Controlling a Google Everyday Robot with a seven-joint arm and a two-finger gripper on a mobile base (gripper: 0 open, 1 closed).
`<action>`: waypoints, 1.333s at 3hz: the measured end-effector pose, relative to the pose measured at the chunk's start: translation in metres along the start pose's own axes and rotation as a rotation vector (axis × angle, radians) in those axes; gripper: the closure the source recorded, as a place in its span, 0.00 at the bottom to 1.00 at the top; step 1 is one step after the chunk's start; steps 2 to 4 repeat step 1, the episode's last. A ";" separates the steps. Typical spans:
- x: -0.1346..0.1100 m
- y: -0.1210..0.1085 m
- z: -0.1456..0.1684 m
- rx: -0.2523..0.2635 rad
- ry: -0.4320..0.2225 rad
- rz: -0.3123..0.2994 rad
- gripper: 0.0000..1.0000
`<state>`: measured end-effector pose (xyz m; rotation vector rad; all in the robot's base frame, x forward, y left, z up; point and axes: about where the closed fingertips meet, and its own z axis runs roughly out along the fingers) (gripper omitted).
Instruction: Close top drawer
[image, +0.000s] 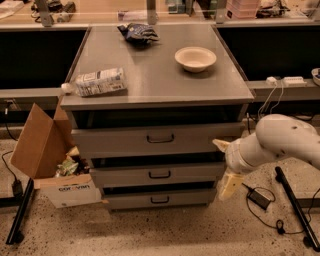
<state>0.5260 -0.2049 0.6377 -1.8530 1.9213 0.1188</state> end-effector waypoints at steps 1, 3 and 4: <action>-0.001 0.011 -0.026 0.062 0.011 -0.048 0.00; -0.001 0.011 -0.026 0.062 0.011 -0.048 0.00; -0.001 0.011 -0.026 0.062 0.011 -0.048 0.00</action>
Offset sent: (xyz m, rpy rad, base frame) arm 0.0000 0.0000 0.0000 0.0000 0.0000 0.0000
